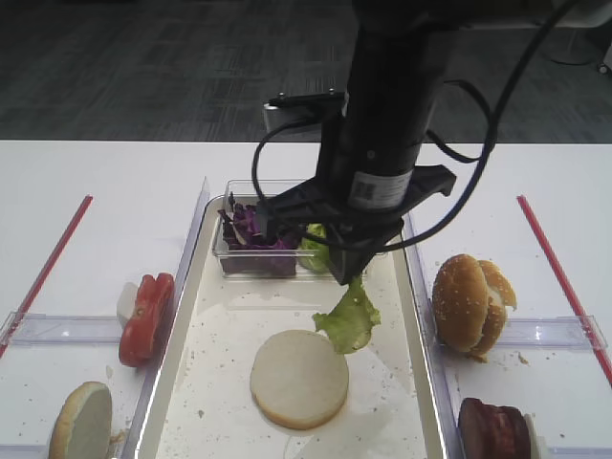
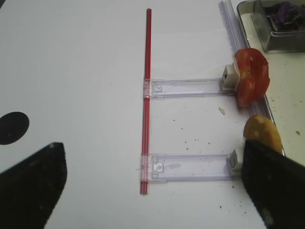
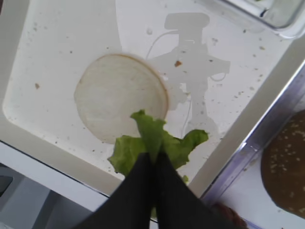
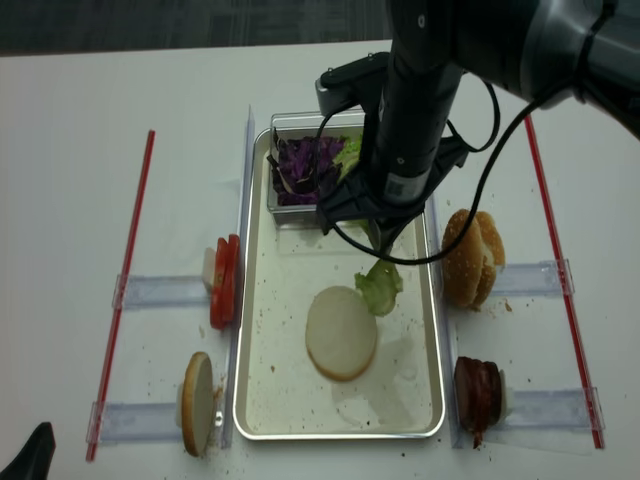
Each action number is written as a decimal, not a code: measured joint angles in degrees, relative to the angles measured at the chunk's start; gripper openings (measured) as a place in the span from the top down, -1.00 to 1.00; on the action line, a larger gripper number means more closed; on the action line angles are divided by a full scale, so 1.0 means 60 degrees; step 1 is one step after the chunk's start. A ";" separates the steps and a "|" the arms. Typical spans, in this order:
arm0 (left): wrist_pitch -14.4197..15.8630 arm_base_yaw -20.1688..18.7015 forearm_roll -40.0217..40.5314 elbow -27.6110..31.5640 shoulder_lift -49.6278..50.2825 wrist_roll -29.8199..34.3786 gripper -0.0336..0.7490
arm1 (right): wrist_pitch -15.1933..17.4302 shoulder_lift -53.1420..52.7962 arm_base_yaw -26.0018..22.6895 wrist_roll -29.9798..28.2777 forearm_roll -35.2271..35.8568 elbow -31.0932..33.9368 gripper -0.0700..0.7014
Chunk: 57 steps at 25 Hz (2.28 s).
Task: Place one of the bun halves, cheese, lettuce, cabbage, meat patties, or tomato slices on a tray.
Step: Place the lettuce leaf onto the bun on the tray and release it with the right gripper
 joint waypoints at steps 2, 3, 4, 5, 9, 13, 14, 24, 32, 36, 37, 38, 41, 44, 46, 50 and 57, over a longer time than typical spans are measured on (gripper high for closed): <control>0.0000 0.0000 0.0000 0.0000 0.0000 0.0000 -0.84 | -0.0043 0.0000 0.0312 -0.0018 0.0034 0.0000 0.70; 0.0000 0.0000 0.0000 0.0000 0.0000 0.0000 -0.84 | -0.0117 0.0000 0.0477 -0.0031 0.0048 0.0000 0.70; 0.0000 0.0000 0.0000 0.0000 0.0000 0.0000 -0.84 | -0.0165 0.0000 0.0631 -0.0031 0.0068 0.0000 0.70; 0.0000 0.0000 0.0000 0.0000 0.0000 0.0000 -0.84 | -0.0188 0.0000 0.0745 -0.0031 0.0110 0.0000 0.70; 0.0000 0.0000 0.0000 0.0000 0.0000 0.0000 -0.84 | -0.0241 0.0267 0.1003 -0.0031 0.0305 0.0000 0.70; 0.0000 0.0000 0.0000 0.0000 0.0000 0.0000 -0.84 | -0.0365 0.0615 0.1024 -0.0099 0.0427 0.0000 0.70; 0.0000 0.0000 0.0000 0.0000 0.0000 0.0000 -0.84 | -0.0400 0.0653 0.1024 -0.0121 0.0455 0.0000 0.70; 0.0000 0.0000 0.0000 0.0000 0.0000 0.0000 -0.84 | -0.0785 0.1042 0.1078 -0.0262 0.0529 0.0000 0.70; 0.0000 0.0000 0.0000 0.0000 0.0000 0.0000 -0.84 | -0.0892 0.1469 0.1078 -0.0284 0.0449 -0.0348 0.70; 0.0000 0.0000 0.0000 0.0000 0.0000 0.0000 -0.84 | -0.0825 0.1539 0.1078 -0.0284 0.0449 -0.0426 0.70; 0.0000 0.0000 0.0000 0.0000 0.0000 0.0000 -0.84 | -0.0784 0.1583 0.1078 -0.0284 0.0449 -0.0444 0.70; 0.0000 0.0000 0.0000 0.0000 0.0000 0.0000 -0.84 | -0.0722 0.1613 0.1078 -0.0284 0.0430 -0.0444 0.70; 0.0000 0.0000 0.0000 0.0000 0.0000 0.0000 -0.84 | -0.0656 0.1654 0.1078 -0.0284 0.0429 -0.0444 0.70; 0.0000 0.0000 0.0000 0.0000 0.0000 0.0000 -0.84 | -0.0642 0.1654 0.1078 -0.0284 0.0391 -0.0444 0.70; 0.0000 0.0000 0.0000 0.0000 0.0000 0.0000 -0.84 | -0.0642 0.1654 0.1078 -0.0284 0.0391 -0.0444 0.70; 0.0000 0.0000 0.0000 0.0000 0.0000 0.0000 -0.84 | -0.0634 0.1654 0.1078 -0.0399 0.0360 -0.0444 0.39; 0.0000 0.0000 0.0000 0.0000 0.0000 0.0000 -0.84 | -0.0547 0.1654 0.1078 -0.0455 0.0360 -0.0444 -0.67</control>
